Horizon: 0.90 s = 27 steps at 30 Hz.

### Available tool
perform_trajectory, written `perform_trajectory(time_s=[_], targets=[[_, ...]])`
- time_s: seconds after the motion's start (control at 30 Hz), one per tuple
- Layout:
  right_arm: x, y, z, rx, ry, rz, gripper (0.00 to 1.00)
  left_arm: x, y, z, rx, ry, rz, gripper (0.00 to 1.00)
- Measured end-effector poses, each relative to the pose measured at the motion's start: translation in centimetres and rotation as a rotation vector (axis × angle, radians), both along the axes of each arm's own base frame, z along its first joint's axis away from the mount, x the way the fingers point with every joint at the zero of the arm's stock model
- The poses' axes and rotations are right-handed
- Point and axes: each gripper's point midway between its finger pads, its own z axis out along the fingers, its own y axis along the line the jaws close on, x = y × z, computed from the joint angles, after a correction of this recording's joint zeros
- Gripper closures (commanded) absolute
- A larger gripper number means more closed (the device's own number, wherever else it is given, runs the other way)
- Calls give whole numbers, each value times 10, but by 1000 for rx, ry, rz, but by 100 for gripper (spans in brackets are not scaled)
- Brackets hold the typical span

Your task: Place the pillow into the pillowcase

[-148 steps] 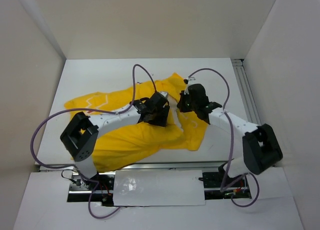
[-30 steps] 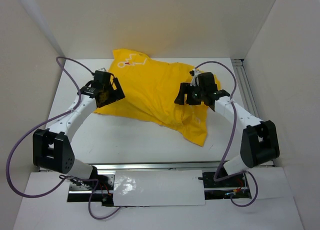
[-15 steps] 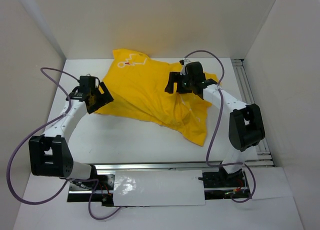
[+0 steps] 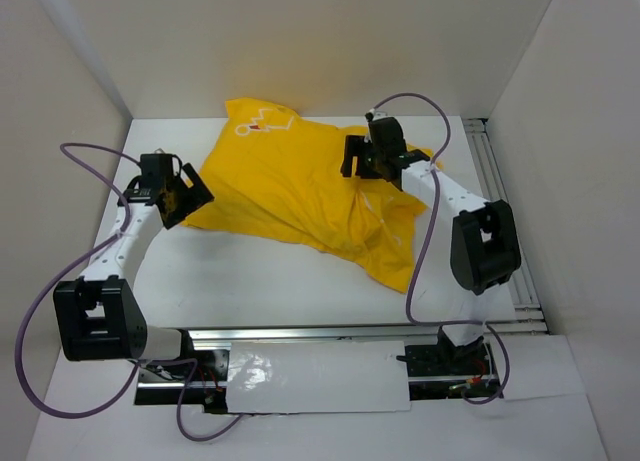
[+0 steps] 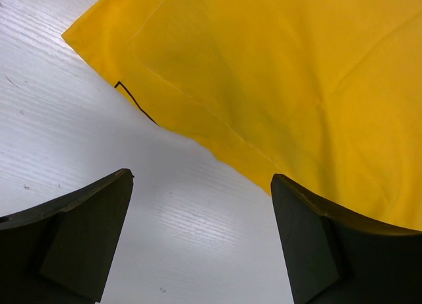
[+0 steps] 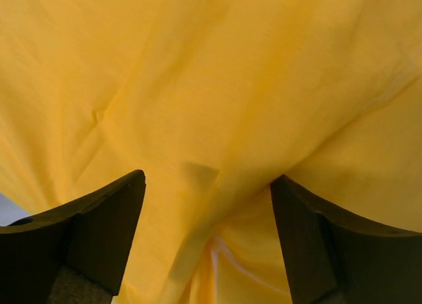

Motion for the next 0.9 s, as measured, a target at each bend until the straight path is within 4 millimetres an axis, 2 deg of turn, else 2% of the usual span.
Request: perform_trajectory(time_s=[0.13, 0.23, 0.3, 0.4, 0.43, 0.53, 0.63, 0.8, 0.9], targets=[[8, 8, -19, -3, 24, 30, 56, 2, 2, 1, -6, -11, -13, 7], [17, 14, -24, -7, 27, 40, 58, 5, -1, 2, -19, -20, -28, 9], [23, 20, -19, -24, 1, 51, 64, 6, -2, 2, -28, -23, -35, 12], [26, 32, 0, -63, -51, 73, 80, 7, -6, 3, -42, -30, -48, 12], [28, 39, 10, -71, -78, 84, 100, 8, -6, 3, -46, -33, -52, 15], [31, 57, 37, -77, -147, 109, 100, 9, -8, 4, -52, -42, -59, 17], [28, 62, 45, -91, -155, 122, 100, 8, -8, 0, -57, -38, -58, 24], [16, 50, 47, -124, -101, 105, 100, 6, -7, -4, -59, -27, -57, 27], [0, 32, 61, -130, -51, 86, 100, 5, -7, -4, -58, -28, -56, 27]])
